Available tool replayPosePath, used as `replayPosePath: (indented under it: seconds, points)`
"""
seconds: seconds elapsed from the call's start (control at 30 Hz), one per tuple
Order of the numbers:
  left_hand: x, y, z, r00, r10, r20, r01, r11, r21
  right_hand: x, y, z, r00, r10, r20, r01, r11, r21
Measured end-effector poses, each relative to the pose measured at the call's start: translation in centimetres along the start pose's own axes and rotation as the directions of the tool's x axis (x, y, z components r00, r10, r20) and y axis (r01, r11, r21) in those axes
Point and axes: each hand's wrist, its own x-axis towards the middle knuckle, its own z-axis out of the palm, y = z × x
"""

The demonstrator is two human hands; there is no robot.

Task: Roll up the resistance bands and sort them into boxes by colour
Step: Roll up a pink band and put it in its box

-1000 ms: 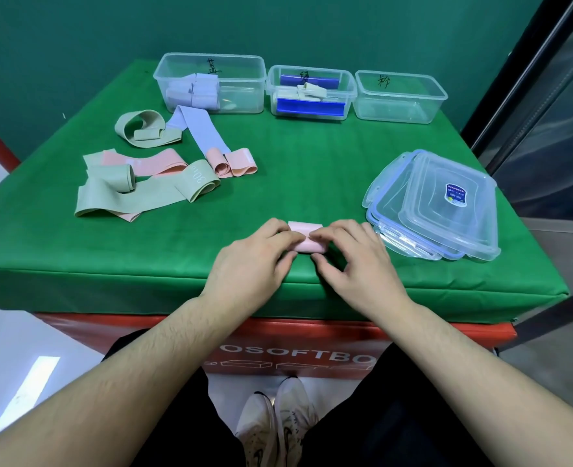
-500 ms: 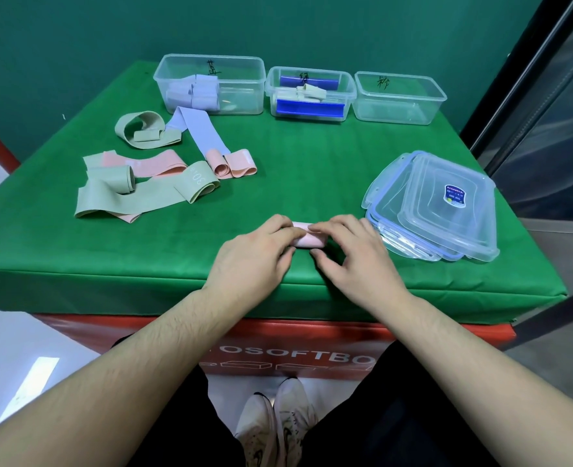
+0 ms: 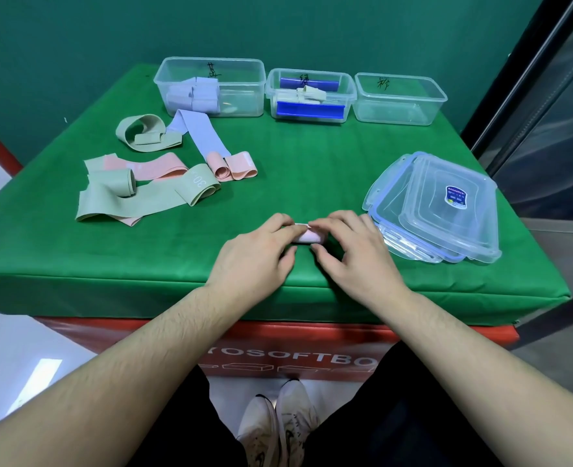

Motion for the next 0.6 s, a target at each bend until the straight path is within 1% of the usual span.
replayPosePath:
  seconds: [0.13, 0.3, 0.4, 0.6]
  points:
    - [0.2, -0.2, 0.2, 1.000, -0.007, 0.006, 0.007, 1.000, -0.013, 0.4, 0.2, 0.1, 1.000, -0.008, -0.013, 0.008, 1.000, -0.001]
    - [0.4, -0.2, 0.3, 0.999, 0.015, -0.038, -0.016, 1.000, -0.015, 0.9, 0.5, 0.2, 1.000, 0.018, -0.014, -0.018, 1.000, 0.003]
    - [0.8, -0.2, 0.3, 1.000, 0.001, -0.025, -0.001, 1.000, -0.009, 1.0, 0.5, 0.2, 0.999, 0.033, -0.013, -0.033, 0.999, -0.015]
    - [1.1, -0.4, 0.5, 1.000, -0.014, -0.002, 0.014, 1.000, 0.011, 1.0, 0.3, 0.2, 1.000, 0.019, -0.005, -0.019, 0.999, -0.037]
